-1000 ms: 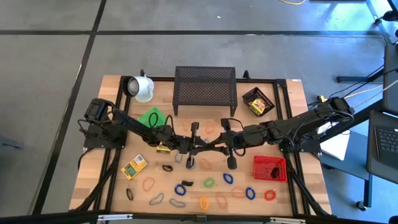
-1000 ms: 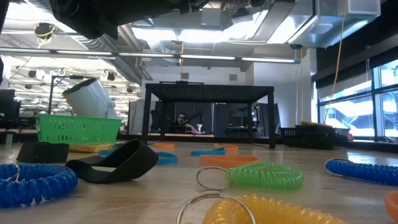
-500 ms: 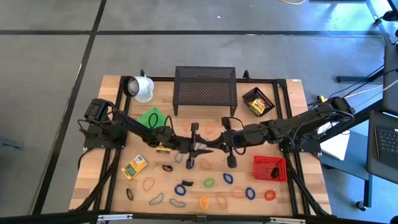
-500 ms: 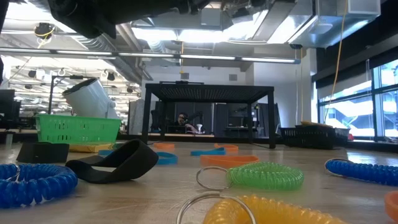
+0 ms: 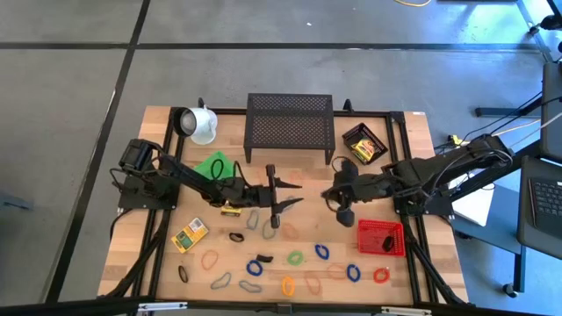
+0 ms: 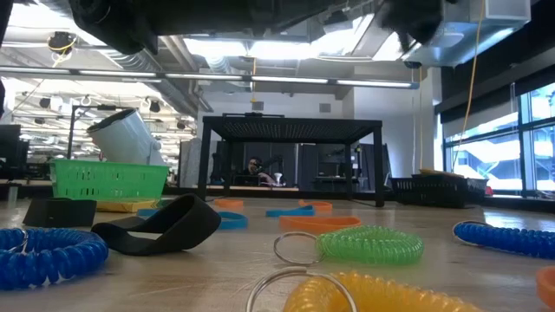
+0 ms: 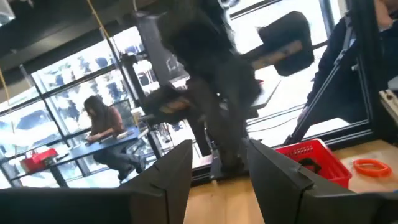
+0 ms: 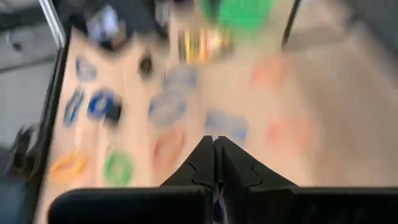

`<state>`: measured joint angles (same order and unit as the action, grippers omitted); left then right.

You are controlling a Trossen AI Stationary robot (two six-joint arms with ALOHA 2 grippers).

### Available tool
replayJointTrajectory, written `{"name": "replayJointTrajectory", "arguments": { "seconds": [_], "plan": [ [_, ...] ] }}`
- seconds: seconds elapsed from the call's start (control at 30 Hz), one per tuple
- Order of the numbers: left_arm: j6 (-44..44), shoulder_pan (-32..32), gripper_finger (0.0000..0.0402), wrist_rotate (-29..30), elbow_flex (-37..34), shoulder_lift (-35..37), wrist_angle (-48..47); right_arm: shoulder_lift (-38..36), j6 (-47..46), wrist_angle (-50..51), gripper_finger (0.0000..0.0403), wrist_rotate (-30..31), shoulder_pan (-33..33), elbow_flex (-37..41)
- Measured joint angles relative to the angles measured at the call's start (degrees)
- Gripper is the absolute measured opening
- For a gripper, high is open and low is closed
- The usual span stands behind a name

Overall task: Pick & Place Office Desk Supplies
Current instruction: Put the black rubber band into the red bin

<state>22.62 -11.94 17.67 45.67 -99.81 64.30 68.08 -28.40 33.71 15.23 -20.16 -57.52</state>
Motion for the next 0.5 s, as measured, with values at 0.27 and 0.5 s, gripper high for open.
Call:
{"name": "replayJointTrajectory", "arguments": {
  "seconds": [0.27, 0.5],
  "plan": [
    [-8.44, 0.95, 0.0152, 5.78, 0.00, 0.00, -0.87, 1.65, -22.78, 21.04, 0.0010, -11.03, -4.93, 0.02],
    [-17.58, 2.81, 0.0152, 4.88, -0.02, 0.02, -3.12, 5.41, -34.45, 28.08, 0.0010, -12.94, -11.89, 0.02]
  ]
}}
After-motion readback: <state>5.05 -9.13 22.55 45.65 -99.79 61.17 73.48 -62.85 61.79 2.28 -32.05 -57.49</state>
